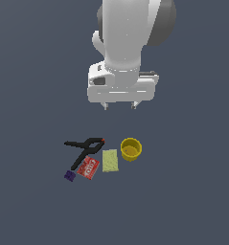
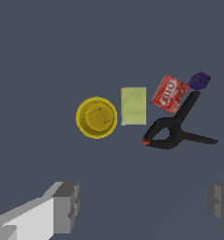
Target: Pick up a designated object from a clutter of objects.
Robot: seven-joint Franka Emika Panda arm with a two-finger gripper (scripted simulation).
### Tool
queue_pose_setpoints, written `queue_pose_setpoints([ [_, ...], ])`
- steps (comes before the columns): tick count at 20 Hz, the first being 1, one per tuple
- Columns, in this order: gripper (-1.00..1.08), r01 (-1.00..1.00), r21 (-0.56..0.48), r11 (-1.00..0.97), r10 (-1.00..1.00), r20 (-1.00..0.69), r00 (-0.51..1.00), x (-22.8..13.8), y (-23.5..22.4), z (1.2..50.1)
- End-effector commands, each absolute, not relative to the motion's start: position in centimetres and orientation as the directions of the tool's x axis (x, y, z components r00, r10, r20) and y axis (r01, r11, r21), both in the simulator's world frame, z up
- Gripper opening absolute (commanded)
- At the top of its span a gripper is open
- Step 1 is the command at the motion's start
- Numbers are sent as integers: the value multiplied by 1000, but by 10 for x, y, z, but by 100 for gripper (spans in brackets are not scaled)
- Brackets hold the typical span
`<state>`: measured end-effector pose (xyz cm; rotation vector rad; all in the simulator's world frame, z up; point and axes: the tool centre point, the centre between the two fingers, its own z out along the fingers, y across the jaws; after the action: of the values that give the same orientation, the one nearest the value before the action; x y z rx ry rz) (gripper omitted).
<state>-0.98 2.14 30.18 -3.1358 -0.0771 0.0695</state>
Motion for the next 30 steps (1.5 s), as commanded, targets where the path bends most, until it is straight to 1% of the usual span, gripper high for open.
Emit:
queue_pose_setpoints([
  [1,100,49,-5,-999,49,-44,998,-10,21,302],
  [11,100,98,10,-995,98,-43,994,-4,19,299],
  [18,100,85,7,-996,85,-42,995,1,16,296],
  [24,100,46,0,-999,46,-39,998,19,3,283],
  [30,100,-24,-11,-1000,-23,-34,999,49,-22,260],
])
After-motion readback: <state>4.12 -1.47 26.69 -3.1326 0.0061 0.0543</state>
